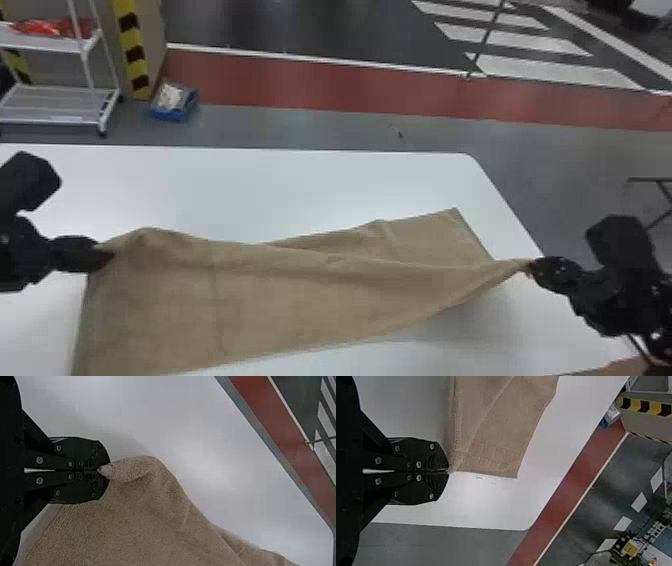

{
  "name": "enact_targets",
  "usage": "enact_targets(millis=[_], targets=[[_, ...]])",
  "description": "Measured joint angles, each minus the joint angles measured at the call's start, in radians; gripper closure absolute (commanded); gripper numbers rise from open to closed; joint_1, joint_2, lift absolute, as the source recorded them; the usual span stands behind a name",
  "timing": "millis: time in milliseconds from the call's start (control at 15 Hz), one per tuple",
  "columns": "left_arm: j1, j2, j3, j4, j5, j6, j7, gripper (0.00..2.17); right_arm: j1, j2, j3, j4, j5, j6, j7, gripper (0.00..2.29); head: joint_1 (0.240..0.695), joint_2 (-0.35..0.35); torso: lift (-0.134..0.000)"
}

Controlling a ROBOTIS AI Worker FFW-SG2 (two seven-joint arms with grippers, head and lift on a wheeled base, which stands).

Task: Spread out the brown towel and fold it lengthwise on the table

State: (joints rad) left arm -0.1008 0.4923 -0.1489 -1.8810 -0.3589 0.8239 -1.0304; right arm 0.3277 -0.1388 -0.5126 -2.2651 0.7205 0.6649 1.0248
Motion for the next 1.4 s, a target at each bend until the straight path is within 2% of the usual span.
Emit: enact_targets(millis=[133,333,400,467,533,667,1000,1333,1400], targets=[[-0.115,-0.04,-0.069,0.125,-0.014,-0.055,0.021,1.71,-0.016,0.001,0.017,-0.011,0.003,0.025,0.001,1.56,0.695,-0.262,-0.124],[-0.257,-0.095,-0.155,0.351,-0.044,-0.238,0.087,1.69,-0.025,0.008,0.063,-0.013,0.026,0.031,-0.006,1.56,0.695,-0.255,-0.124],[-0.296,-0.111,-0.169,0.417,-0.047,-0.289,0.107,1.35,-0.027,0.009,0.076,-0.013,0.032,0.031,-0.007,1.56,0.695,-0.252,-0.124],[-0.321,-0.12,-0.172,0.46,-0.047,-0.322,0.128,0.56,-0.028,0.01,0.084,-0.013,0.034,0.031,-0.007,1.56,0.695,-0.248,-0.124],[-0.336,-0.122,-0.171,0.486,-0.043,-0.35,0.154,0.0,-0.028,0.01,0.088,-0.014,0.035,0.032,-0.006,1.56,0.695,-0.242,-0.124],[-0.32,-0.095,-0.147,0.475,-0.024,-0.368,0.17,0.0,-0.028,0.005,0.084,-0.014,0.036,0.034,-0.003,1.56,0.695,-0.22,-0.124],[-0.118,0.065,-0.04,0.262,0.022,-0.371,0.193,0.03,-0.029,-0.001,0.08,0.0,0.034,0.034,0.0,1.56,0.695,-0.168,-0.124],[0.11,0.177,0.062,0.096,0.023,-0.414,0.211,0.05,-0.027,-0.001,0.08,0.007,0.038,0.034,0.004,1.56,0.695,-0.125,-0.124],[0.161,0.197,0.077,0.064,0.023,-0.416,0.211,0.14,-0.023,-0.004,0.079,0.007,0.038,0.034,0.004,1.56,0.695,-0.124,-0.124]])
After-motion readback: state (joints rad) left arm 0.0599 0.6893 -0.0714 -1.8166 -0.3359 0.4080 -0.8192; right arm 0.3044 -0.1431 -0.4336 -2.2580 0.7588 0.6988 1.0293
